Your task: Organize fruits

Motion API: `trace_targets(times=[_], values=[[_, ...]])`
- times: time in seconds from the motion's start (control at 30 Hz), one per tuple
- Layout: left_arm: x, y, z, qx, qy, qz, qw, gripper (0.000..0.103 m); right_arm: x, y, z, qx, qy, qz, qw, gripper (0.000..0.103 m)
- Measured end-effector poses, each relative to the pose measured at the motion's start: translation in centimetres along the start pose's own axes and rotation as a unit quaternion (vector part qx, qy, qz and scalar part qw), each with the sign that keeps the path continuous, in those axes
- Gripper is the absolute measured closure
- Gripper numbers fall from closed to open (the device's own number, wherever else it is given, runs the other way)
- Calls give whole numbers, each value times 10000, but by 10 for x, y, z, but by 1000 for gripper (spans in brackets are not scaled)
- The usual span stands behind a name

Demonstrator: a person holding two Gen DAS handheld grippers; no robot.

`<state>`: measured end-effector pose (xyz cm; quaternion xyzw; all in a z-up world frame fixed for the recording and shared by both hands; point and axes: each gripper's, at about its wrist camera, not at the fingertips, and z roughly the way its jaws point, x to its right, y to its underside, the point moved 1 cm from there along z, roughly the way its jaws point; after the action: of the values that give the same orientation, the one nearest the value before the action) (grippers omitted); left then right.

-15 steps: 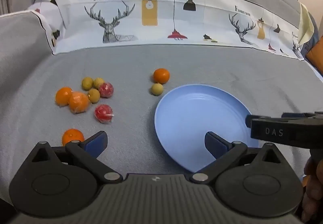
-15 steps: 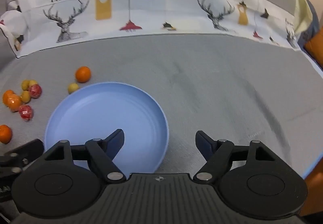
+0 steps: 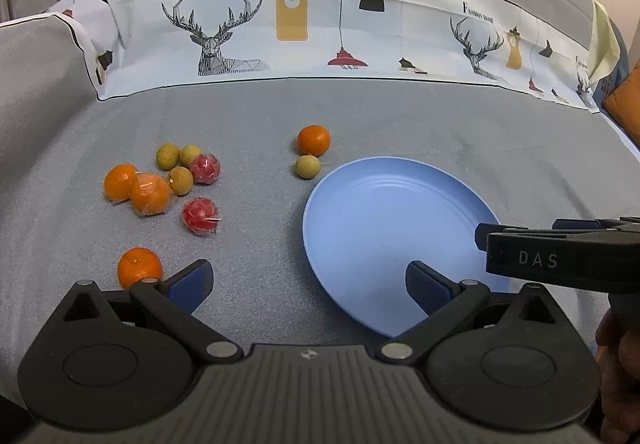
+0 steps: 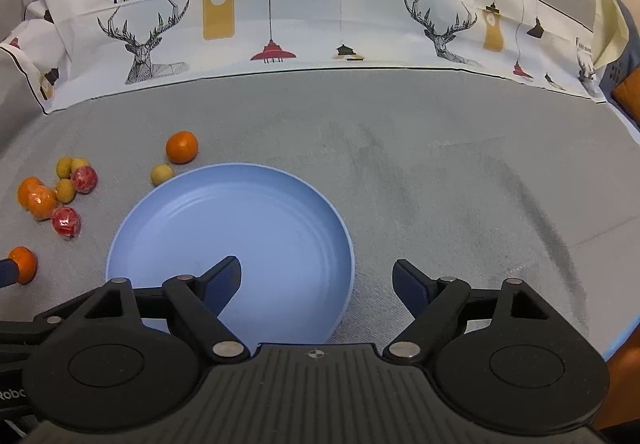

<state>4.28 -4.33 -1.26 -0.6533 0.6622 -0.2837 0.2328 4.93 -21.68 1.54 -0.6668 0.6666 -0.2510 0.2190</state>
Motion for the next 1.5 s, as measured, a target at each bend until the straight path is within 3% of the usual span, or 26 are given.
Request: trace_targets(times=[0.47, 1.27, 1.43, 1.5], values=[[-1, 6, 1, -42, 69, 65, 9999, 1, -3, -3, 11, 2, 270, 19, 9996, 14], [-2, 9, -2, -20, 145, 135, 9998, 1, -3, -4, 12, -48, 230, 149, 9996, 14], [2, 10, -4, 62, 144, 267, 9995, 1, -4, -6, 11, 21, 285, 181, 9994, 15], [5, 11, -9, 205, 121, 442, 9987, 6, -1, -6, 8, 80, 224, 277, 9993, 19]])
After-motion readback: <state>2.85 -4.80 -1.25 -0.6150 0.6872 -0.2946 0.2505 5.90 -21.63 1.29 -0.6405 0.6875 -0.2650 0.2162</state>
